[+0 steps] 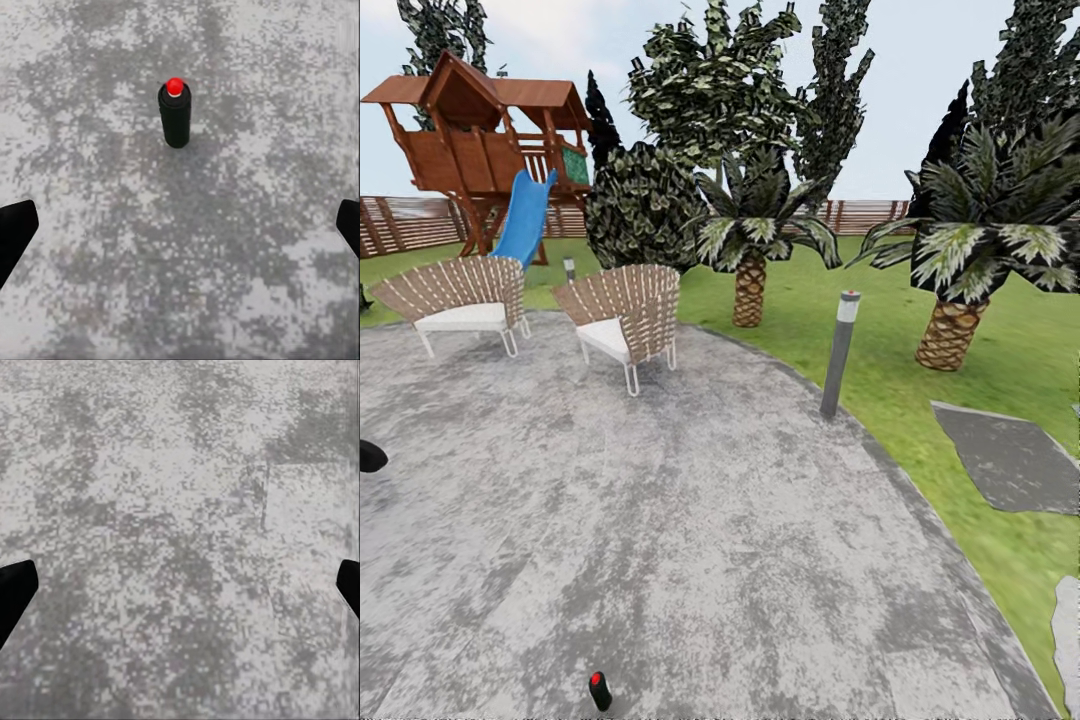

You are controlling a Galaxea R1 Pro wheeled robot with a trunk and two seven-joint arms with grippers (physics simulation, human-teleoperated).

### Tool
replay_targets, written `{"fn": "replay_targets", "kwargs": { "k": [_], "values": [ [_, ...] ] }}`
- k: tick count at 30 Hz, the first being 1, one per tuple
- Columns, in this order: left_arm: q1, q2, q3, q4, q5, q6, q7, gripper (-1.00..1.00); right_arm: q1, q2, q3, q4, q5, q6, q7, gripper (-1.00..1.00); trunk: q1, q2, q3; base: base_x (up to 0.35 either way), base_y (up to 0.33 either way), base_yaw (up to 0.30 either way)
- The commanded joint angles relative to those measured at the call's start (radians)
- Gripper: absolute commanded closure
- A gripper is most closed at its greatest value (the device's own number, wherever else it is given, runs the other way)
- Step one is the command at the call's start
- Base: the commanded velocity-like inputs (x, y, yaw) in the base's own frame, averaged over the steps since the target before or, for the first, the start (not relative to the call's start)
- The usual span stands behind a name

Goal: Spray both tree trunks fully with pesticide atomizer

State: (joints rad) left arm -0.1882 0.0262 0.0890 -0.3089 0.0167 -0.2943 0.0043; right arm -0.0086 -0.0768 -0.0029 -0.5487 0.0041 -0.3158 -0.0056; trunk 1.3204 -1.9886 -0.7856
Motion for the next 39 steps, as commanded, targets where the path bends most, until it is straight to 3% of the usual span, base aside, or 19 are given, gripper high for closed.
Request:
{"fn": "replay_targets", "kwargs": {
  "k": [1, 20, 39],
  "values": [
    [-0.001, 0.0, 0.002, 0.001, 0.002, -0.003, 0.0, -1.0, -0.001, 0.0, 0.0, 0.001, 0.0, -0.003, -0.001, -1.0, 0.0, 0.0, -0.003, 0.0, -0.274, 0.0],
    [-0.001, 0.006, 0.003, 0.001, 0.003, -0.005, 0.002, -1.0, -0.001, 0.0, 0.0, 0.001, 0.0, -0.003, -0.001, -1.0, 0.0, 0.0, -0.032, 0.019, -0.274, 0.006],
    [-0.001, 0.027, 0.003, 0.001, 0.006, -0.005, 0.003, -1.0, -0.001, 0.002, 0.0, 0.001, 0.002, -0.003, -0.001, -1.0, 0.0, 0.0, -0.056, 0.212, -0.217, 0.175]
  ]
}}
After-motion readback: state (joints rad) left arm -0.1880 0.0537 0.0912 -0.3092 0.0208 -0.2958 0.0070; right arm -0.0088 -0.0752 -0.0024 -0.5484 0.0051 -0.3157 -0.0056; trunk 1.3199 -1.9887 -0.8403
